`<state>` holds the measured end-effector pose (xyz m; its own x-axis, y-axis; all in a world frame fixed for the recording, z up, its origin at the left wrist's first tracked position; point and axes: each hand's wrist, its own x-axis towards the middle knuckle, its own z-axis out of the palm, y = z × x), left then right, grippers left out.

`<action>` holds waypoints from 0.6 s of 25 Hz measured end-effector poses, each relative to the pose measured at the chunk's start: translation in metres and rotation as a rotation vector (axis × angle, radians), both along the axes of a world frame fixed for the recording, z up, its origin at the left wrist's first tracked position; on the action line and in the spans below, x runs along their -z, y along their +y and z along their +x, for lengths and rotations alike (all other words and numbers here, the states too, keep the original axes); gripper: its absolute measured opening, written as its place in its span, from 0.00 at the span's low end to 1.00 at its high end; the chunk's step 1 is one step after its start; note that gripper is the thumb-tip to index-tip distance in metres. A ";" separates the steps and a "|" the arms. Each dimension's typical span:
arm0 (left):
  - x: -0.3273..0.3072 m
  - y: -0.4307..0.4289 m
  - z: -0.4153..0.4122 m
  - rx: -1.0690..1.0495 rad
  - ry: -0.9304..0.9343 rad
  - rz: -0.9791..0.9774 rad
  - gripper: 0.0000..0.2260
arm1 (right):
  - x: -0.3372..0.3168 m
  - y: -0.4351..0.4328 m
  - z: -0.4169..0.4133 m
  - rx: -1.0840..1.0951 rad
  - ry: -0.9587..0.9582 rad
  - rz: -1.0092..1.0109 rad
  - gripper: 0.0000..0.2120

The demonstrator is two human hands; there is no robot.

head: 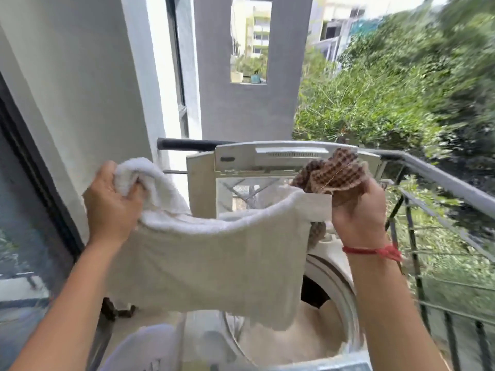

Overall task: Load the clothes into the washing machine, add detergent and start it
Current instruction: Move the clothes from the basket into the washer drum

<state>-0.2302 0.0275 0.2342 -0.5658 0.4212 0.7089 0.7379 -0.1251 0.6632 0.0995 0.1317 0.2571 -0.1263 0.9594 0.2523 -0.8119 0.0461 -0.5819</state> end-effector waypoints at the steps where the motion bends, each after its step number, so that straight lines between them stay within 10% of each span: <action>1: 0.001 -0.001 0.009 0.005 0.001 -0.087 0.09 | 0.006 0.009 0.011 0.018 -0.092 -0.043 0.15; 7: 0.007 0.002 0.013 -0.042 0.226 -0.343 0.29 | 0.070 0.053 0.056 0.079 -1.010 -0.239 0.12; 15: 0.026 0.041 -0.012 -0.113 0.156 -0.197 0.16 | 0.110 0.088 0.066 0.145 -1.016 -0.382 0.11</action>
